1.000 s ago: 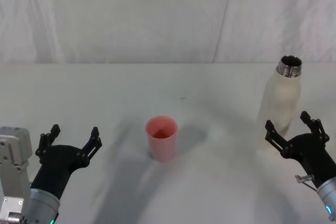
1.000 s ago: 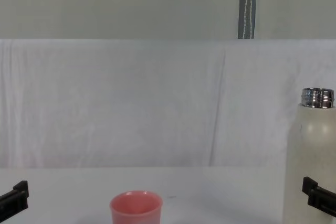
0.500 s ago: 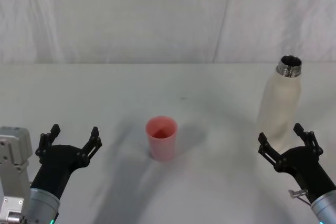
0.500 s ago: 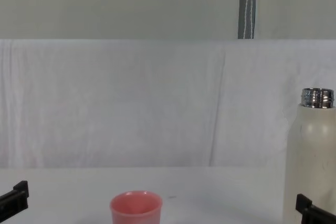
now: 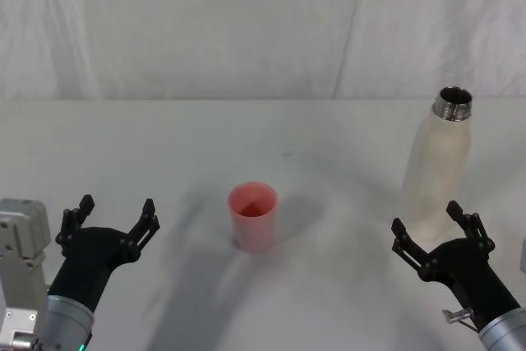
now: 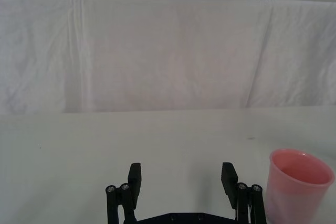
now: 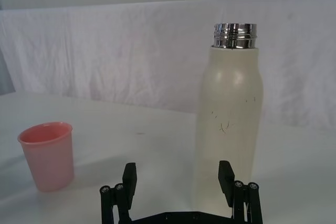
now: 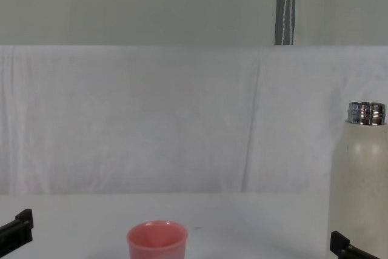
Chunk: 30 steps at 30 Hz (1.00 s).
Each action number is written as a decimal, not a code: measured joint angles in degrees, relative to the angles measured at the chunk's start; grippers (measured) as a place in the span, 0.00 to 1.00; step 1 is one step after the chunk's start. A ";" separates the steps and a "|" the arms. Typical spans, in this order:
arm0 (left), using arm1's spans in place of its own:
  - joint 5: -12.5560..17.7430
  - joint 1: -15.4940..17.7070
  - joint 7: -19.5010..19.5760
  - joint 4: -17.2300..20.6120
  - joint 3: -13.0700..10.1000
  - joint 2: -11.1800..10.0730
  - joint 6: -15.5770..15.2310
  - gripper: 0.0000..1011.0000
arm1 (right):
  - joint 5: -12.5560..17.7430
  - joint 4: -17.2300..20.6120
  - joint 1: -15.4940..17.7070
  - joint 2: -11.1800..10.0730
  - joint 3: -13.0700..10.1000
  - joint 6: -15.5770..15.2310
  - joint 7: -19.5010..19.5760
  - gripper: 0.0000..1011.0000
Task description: Grasp the thermos with one hand and pour water into the cup lid.
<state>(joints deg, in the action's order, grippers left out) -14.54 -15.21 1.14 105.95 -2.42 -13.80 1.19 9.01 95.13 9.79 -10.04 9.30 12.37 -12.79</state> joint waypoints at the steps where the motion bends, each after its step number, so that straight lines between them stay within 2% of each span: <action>1: 0.00 0.00 0.00 0.00 0.00 0.00 0.00 0.99 | -0.01 0.00 0.00 0.00 0.00 0.00 0.00 0.99; 30: 0.00 0.00 0.00 0.00 0.00 0.00 0.00 0.99 | -0.01 -0.21 -0.11 0.09 0.00 -0.07 0.01 0.99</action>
<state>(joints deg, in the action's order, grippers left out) -14.54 -15.21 1.14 105.95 -2.41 -13.81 1.19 9.00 94.92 9.68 -9.96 9.30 12.30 -12.78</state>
